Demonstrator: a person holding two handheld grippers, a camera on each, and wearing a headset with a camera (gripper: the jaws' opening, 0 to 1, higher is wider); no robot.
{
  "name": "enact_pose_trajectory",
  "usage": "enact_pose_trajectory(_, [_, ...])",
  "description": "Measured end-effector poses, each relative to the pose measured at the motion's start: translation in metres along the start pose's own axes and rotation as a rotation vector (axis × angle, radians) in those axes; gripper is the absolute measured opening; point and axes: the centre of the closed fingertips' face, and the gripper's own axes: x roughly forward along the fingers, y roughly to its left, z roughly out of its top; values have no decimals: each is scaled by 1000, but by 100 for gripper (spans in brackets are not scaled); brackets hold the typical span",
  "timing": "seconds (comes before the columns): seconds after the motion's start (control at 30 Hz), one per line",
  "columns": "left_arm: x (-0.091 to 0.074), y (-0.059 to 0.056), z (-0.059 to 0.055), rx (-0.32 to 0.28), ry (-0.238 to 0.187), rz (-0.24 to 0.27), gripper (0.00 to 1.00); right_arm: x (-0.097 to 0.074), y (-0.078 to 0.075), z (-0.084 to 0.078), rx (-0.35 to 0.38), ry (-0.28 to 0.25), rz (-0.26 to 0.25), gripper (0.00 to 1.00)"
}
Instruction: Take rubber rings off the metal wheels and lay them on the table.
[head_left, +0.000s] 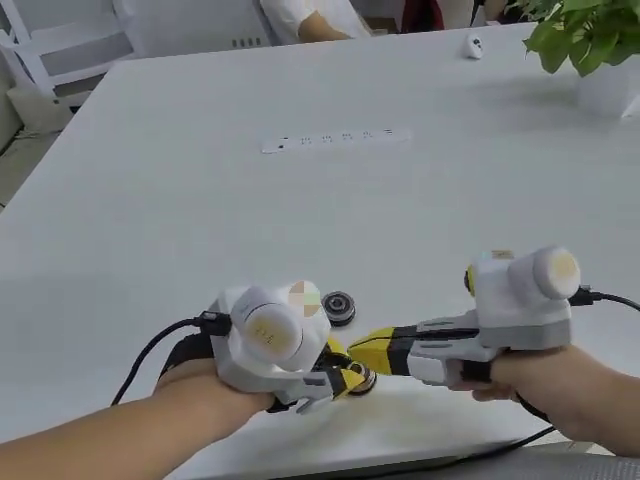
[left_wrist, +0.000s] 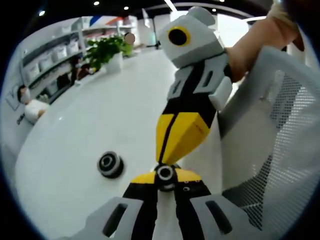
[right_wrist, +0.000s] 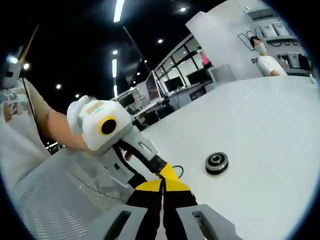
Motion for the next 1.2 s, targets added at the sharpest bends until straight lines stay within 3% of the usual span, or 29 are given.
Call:
enact_pose_trajectory(0.1, [0,0,0,-6,-8,1,11,-10,-14,-10,-20,29,-41,0])
enact_pose_trajectory(0.2, [0,0,0,-8,-7,2,11,-15,-19,-21,-43,72,-47,0])
enact_pose_trajectory(0.47, [-1,0,-1,-14,-11,1,11,-10,-17,-42,-151,161,-37,18])
enact_pose_trajectory(0.8, [0,0,-1,-24,-14,1,11,3,-23,-42,-198,164,-48,29])
enact_pose_trajectory(1.0, [0,1,-2,-29,-14,3,12,10,-21,-41,-216,173,-34,23])
enact_pose_trajectory(1.2, [0,1,-2,-29,-17,4,12,8,-20,-42,-206,162,-58,22])
